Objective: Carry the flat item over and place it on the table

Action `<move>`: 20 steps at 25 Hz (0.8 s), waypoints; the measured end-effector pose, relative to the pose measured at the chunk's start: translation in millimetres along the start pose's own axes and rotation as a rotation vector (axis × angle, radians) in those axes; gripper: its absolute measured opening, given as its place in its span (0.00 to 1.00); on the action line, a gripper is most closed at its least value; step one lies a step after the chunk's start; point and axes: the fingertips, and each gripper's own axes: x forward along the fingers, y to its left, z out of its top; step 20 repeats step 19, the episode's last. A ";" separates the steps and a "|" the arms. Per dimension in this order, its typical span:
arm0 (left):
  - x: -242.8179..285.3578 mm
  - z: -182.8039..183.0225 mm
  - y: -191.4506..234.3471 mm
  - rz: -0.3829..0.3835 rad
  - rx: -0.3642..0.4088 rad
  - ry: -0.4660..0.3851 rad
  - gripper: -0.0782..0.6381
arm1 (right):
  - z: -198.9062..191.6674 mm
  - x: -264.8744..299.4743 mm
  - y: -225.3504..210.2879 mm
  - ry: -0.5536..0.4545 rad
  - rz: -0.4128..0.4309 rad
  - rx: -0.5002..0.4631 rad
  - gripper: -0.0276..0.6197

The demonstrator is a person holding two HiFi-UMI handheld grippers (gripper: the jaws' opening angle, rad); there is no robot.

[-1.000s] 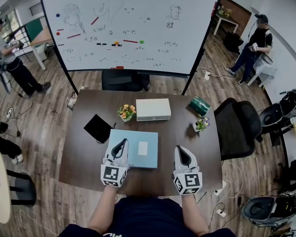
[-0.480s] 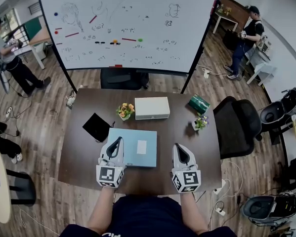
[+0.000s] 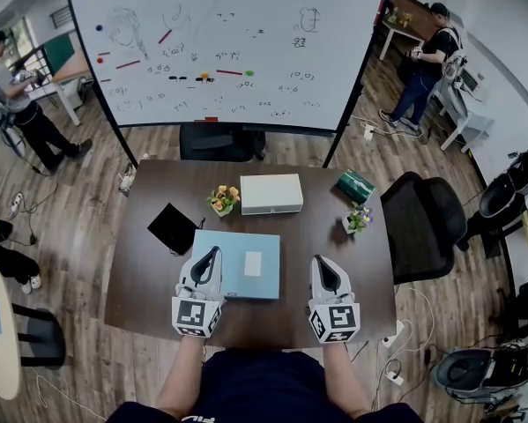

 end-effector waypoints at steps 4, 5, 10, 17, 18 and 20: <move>0.0 -2.7 -0.7 -0.003 -0.009 0.003 0.10 | 0.5 0.3 -2.2 -0.005 -0.003 -0.001 0.06; -0.2 -4.1 -0.6 -0.004 -0.016 0.004 0.10 | 0.4 -0.1 -2.5 -0.005 -0.004 -0.002 0.06; -1.9 -8.8 -0.3 -0.001 -0.029 0.011 0.10 | 0.1 -0.2 -1.8 -0.008 0.003 0.002 0.06; 0.7 -5.2 4.4 0.002 -0.057 0.001 0.10 | 1.4 4.8 0.3 -0.009 0.015 0.014 0.06; 0.9 -5.6 4.6 0.001 -0.059 0.001 0.10 | 0.7 5.5 0.5 -0.008 0.017 0.021 0.06; 1.0 -5.9 4.9 0.001 -0.063 0.000 0.10 | 0.0 6.3 0.6 -0.008 0.018 0.027 0.06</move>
